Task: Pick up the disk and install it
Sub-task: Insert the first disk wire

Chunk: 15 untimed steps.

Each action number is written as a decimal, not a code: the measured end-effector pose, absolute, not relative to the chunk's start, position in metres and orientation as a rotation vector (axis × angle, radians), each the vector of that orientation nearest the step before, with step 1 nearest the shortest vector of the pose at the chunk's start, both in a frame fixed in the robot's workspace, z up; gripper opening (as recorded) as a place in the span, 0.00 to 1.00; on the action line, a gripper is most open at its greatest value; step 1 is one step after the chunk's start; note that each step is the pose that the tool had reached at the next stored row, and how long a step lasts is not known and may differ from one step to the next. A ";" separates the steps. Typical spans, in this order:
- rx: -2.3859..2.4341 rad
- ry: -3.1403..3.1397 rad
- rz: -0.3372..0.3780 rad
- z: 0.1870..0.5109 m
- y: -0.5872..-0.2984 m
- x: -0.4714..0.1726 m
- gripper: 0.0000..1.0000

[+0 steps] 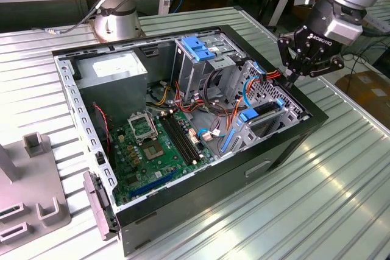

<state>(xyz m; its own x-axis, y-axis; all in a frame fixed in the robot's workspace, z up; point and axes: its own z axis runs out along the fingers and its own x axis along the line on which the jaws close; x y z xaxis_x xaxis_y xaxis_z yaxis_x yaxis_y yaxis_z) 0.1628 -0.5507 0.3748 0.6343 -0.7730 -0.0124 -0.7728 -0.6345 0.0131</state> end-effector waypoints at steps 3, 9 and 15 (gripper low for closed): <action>2.873 -1.253 -0.026 0.375 -0.551 0.163 0.10; 2.898 -1.192 -0.026 0.374 -0.549 0.163 0.24; 2.932 -1.112 -0.017 0.373 -0.547 0.164 0.37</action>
<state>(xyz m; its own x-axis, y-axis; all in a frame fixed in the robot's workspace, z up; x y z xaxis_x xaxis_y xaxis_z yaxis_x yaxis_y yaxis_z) 0.1638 -0.5471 0.3733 0.7486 -0.6629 -0.0078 -0.6629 -0.7487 0.0093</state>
